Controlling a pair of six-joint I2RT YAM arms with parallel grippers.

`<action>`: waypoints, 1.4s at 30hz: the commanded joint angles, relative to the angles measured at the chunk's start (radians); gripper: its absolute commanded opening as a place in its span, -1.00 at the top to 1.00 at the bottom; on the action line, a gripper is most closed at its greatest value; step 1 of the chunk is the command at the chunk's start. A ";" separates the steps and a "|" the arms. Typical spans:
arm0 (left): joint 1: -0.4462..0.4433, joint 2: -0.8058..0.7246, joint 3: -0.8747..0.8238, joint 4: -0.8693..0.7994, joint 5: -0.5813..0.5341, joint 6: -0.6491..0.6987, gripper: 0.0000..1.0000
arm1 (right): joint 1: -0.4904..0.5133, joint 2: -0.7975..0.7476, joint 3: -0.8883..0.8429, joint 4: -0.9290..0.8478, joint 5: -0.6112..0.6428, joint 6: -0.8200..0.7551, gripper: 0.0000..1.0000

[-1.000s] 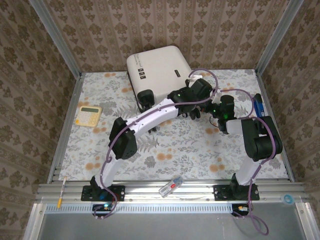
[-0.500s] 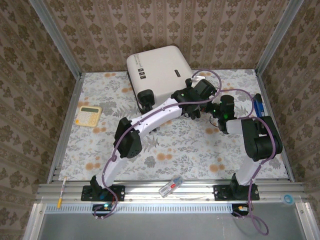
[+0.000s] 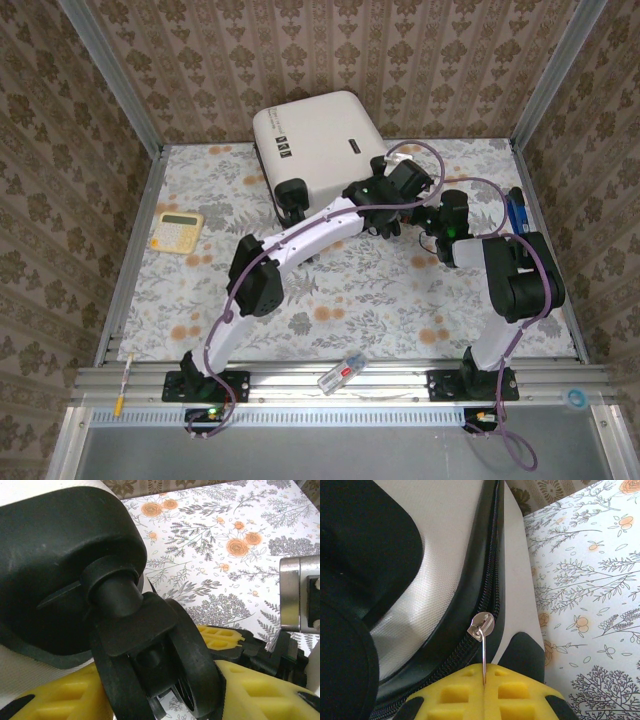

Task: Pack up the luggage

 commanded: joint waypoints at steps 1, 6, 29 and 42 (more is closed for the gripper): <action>0.043 -0.032 -0.065 0.001 -0.067 0.125 0.36 | 0.012 -0.003 0.018 0.001 -0.042 -0.027 1.00; 0.041 -0.110 -0.189 0.069 -0.066 0.188 0.43 | 0.012 -0.015 0.017 -0.004 -0.045 -0.035 1.00; 0.038 -0.649 -1.026 0.529 0.220 0.492 0.50 | 0.148 -0.136 0.055 -0.241 0.085 -0.207 1.00; 0.065 -0.851 -1.283 0.644 0.371 0.499 0.53 | 0.148 -0.102 0.127 -0.257 0.102 -0.206 1.00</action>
